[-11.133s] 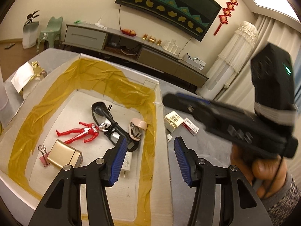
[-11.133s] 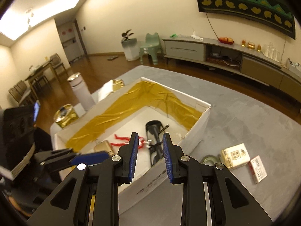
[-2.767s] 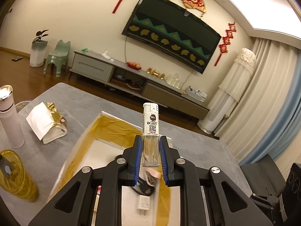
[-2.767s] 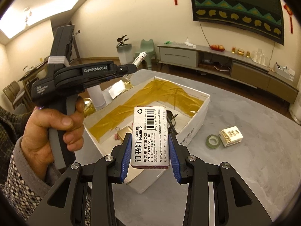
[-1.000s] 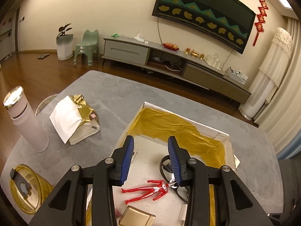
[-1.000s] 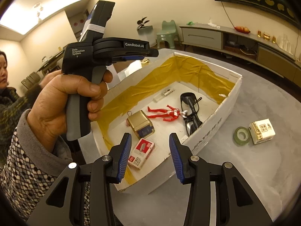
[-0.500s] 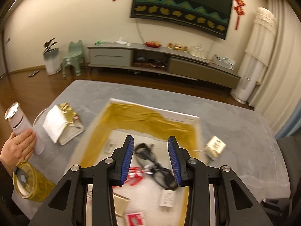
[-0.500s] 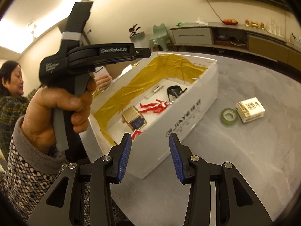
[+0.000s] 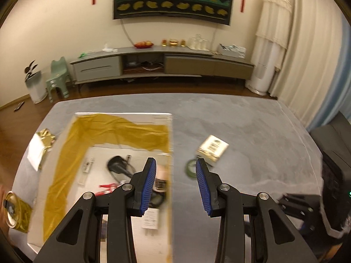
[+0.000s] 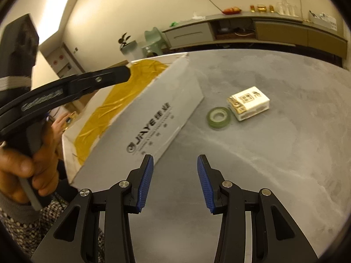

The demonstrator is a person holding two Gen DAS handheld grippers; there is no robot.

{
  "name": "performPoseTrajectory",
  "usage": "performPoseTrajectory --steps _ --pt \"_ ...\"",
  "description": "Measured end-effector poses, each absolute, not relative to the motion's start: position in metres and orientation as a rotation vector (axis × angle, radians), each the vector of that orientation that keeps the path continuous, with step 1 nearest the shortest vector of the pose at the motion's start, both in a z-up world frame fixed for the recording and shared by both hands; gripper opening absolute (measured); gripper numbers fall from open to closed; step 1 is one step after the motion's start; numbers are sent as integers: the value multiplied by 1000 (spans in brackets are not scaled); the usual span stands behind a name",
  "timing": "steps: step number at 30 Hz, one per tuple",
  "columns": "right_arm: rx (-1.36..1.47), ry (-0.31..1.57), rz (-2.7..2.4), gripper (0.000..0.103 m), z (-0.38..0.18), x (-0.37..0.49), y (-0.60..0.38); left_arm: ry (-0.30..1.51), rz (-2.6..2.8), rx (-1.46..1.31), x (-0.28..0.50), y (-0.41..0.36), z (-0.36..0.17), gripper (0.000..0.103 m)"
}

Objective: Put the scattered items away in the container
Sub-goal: 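Move both tools back toward the tissue pack and green tape roll, then grasp the gold tissue pack with the left tool while the right tool lowers onto the green tape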

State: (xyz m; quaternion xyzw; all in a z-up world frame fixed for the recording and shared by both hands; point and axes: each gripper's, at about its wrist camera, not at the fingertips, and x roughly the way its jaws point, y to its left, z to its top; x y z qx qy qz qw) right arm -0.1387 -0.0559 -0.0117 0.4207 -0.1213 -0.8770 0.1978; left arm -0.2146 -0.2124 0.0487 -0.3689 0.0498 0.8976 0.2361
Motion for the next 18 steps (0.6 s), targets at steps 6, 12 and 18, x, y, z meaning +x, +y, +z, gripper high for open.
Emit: performPoseTrajectory --steps 6,12,18 --pt "1203 -381 -2507 45 -21 -149 -37 141 2416 -1014 -210 -190 40 41" --pt "1199 -352 -2499 39 -28 -172 -42 28 2432 -1003 -216 -198 46 41" --pt "1253 -288 -2481 28 -45 -224 -54 -33 2419 -978 -219 -201 53 41"
